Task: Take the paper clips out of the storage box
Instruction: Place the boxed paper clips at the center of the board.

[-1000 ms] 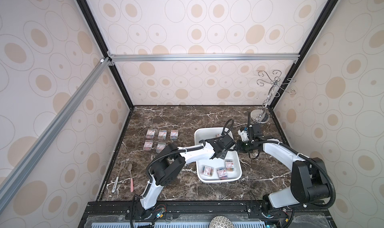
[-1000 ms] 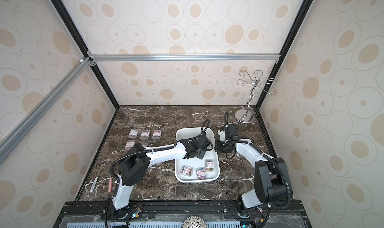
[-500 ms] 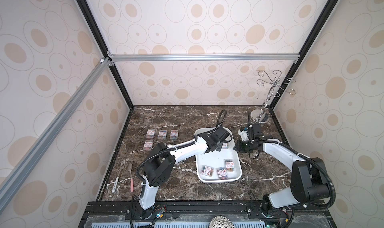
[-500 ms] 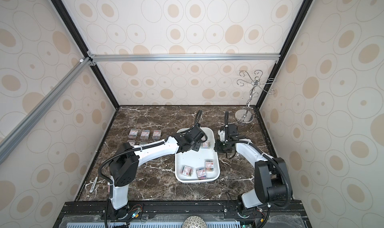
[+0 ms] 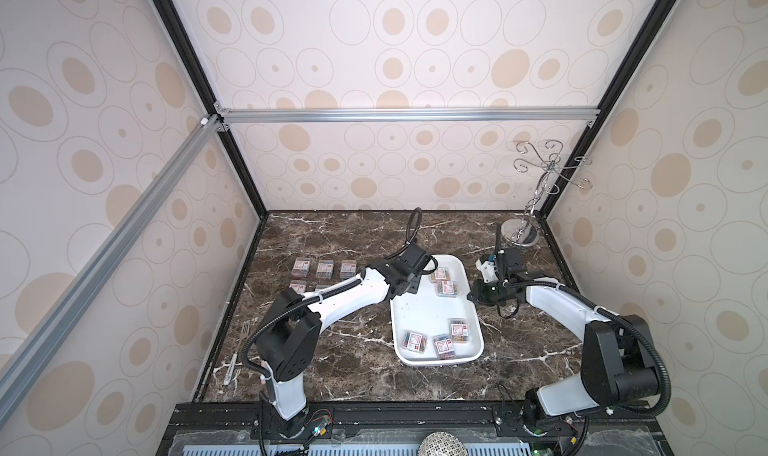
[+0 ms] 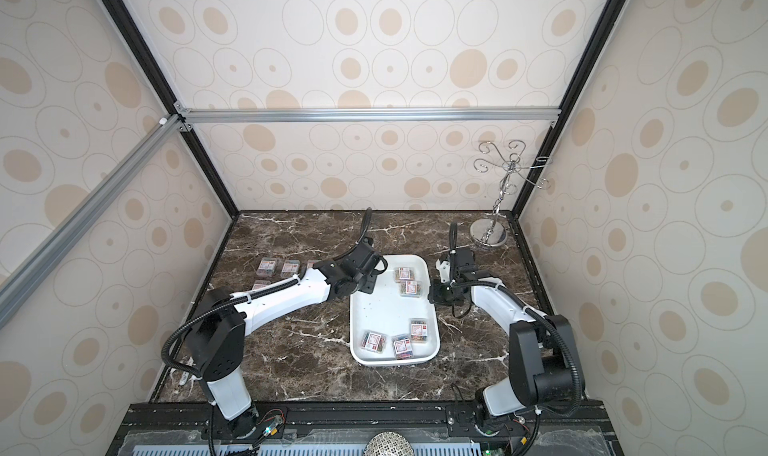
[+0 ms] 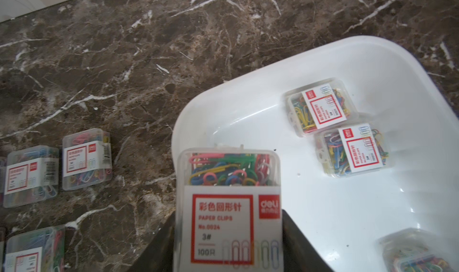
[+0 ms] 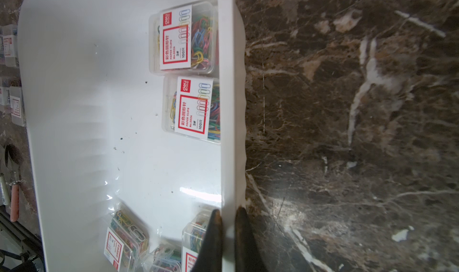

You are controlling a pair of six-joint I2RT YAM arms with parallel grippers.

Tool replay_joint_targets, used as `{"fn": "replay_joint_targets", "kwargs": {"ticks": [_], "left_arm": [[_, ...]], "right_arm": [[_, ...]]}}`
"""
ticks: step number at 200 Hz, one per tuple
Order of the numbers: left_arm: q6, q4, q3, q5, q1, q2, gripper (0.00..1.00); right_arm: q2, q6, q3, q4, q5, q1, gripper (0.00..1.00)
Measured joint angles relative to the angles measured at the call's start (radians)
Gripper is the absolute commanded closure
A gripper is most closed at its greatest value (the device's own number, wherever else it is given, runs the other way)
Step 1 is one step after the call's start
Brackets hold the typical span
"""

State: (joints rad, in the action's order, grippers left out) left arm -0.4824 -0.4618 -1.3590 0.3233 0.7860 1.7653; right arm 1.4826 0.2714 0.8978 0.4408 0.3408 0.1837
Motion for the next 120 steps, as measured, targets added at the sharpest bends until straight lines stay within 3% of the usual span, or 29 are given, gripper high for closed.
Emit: {"fn": "replay_joint_targets", "kwargs": {"ticks": [120], "left_arm": [[0.010, 0.053, 0.322, 0.024, -0.200, -0.220, 0.45]], "right_arm": [[0.003, 0.000, 0.005, 0.005, 0.000, 0.000, 0.92]]}}
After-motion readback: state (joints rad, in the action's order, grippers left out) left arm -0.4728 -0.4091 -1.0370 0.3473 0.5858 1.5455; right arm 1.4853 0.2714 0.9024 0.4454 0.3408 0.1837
